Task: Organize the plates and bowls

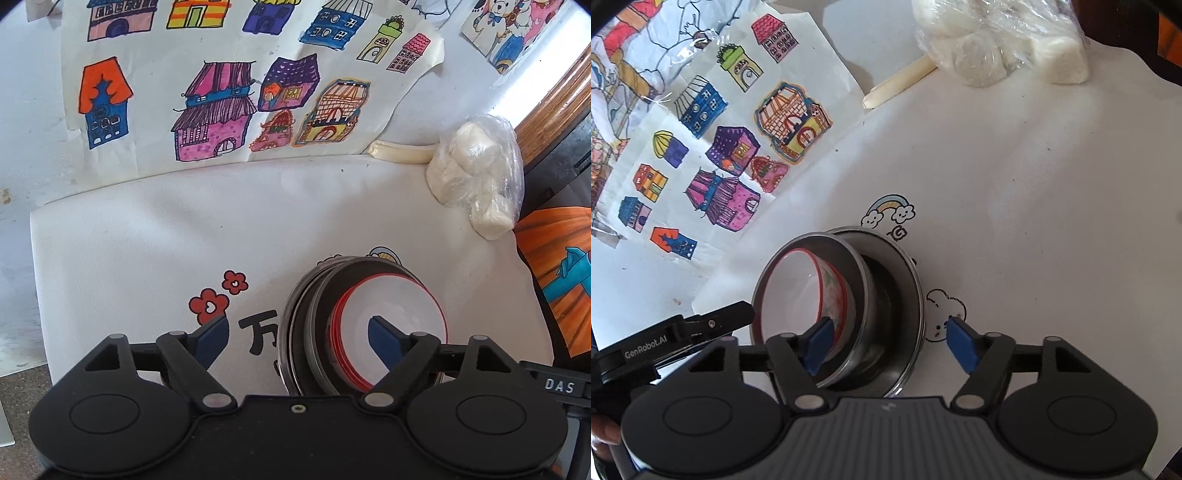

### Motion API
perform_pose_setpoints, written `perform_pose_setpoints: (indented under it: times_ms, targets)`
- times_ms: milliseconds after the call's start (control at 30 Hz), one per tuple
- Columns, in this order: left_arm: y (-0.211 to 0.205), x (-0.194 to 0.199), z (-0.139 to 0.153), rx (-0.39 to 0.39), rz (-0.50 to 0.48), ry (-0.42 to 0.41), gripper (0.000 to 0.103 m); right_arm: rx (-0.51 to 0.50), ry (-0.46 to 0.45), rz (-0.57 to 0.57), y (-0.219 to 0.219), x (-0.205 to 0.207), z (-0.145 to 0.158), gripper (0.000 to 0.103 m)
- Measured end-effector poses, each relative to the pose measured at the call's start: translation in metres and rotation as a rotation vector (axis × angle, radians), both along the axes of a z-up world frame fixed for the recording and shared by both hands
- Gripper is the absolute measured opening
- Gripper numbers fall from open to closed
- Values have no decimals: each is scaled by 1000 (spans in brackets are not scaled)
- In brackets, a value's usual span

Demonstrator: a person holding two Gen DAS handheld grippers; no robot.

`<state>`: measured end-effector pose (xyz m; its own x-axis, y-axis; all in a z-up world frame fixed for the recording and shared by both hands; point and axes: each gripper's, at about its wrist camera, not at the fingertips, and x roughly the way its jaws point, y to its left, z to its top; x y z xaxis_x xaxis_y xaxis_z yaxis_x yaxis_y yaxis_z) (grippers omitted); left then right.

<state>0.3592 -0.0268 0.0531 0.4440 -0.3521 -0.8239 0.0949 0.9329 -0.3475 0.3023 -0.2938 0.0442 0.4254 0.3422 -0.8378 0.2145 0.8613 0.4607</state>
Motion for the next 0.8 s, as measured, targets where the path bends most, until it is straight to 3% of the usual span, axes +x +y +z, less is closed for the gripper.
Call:
perform_pose_setpoints:
  times_ms: [67,267,800]
  targets:
    - [0,-3,2,5,-1,-8,86,7,-14,7,0,-3,3,85]
    - [3,-12,8,12,0,-39,95,-19,-55,36,5,-13,12,96]
    - [16,-37,15,46,18,-83,99,-25,-93,16,5,-41,20,103]
